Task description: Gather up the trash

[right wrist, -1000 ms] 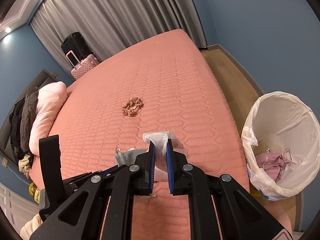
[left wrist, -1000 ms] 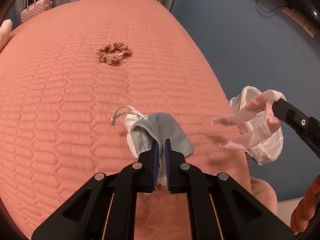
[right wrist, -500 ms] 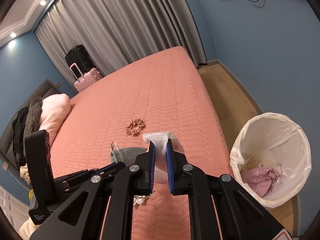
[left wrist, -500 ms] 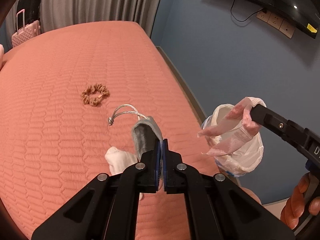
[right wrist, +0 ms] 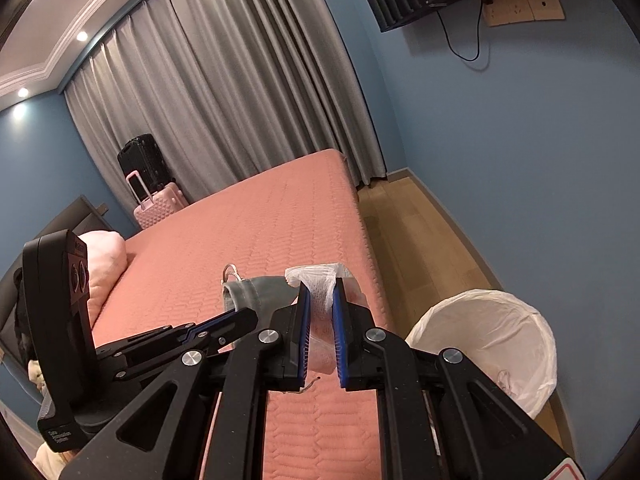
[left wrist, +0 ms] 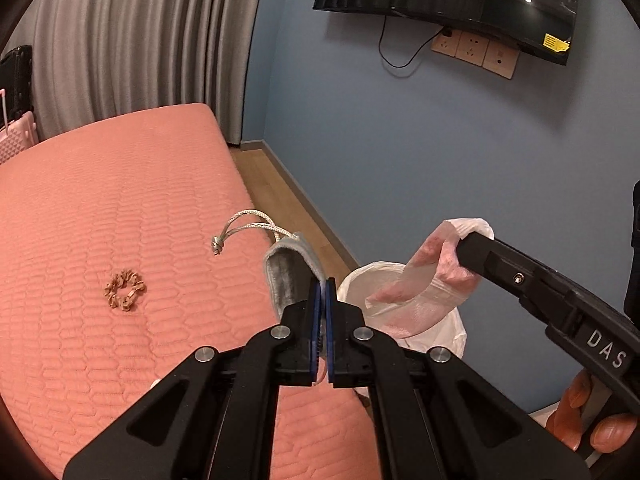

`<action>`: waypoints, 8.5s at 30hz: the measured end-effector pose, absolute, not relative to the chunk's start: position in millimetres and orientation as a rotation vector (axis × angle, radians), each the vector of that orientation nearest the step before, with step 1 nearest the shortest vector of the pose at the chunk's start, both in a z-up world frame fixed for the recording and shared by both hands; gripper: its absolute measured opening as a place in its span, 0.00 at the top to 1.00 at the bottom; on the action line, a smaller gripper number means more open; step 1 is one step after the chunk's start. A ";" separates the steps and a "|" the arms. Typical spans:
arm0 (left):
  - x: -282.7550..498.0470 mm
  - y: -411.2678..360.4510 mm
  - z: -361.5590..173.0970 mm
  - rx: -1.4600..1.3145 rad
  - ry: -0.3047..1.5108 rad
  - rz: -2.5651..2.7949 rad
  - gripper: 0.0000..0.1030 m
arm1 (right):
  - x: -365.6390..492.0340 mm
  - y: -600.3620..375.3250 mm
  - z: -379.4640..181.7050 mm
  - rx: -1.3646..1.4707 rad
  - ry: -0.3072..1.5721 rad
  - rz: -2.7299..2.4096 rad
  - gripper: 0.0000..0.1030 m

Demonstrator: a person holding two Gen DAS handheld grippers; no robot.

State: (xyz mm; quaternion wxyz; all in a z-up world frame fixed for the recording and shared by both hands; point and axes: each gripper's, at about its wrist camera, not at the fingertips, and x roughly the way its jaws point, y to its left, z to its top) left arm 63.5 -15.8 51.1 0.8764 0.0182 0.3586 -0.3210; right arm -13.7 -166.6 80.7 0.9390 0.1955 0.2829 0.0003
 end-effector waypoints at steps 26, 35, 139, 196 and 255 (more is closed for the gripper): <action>46.9 -137.2 12.2 0.175 0.834 -0.847 0.97 | -39.5 -248.0 13.3 0.413 0.736 -0.182 0.90; 56.3 -150.9 -5.5 0.189 0.882 -0.831 0.97 | -31.5 -255.4 0.3 0.425 0.754 -0.196 0.90; 249.8 246.3 -97.4 -0.094 0.932 -0.078 0.82 | 313.2 88.9 -154.1 0.329 1.120 0.113 0.70; 77.9 -25.8 47.7 0.169 0.702 -0.573 0.82 | 2.0 -200.6 58.0 0.394 0.633 -0.102 0.95; 32.0 -1.3 -10.0 0.164 0.805 -0.495 0.26 | -81.8 -183.7 -15.7 0.198 0.811 -0.254 0.44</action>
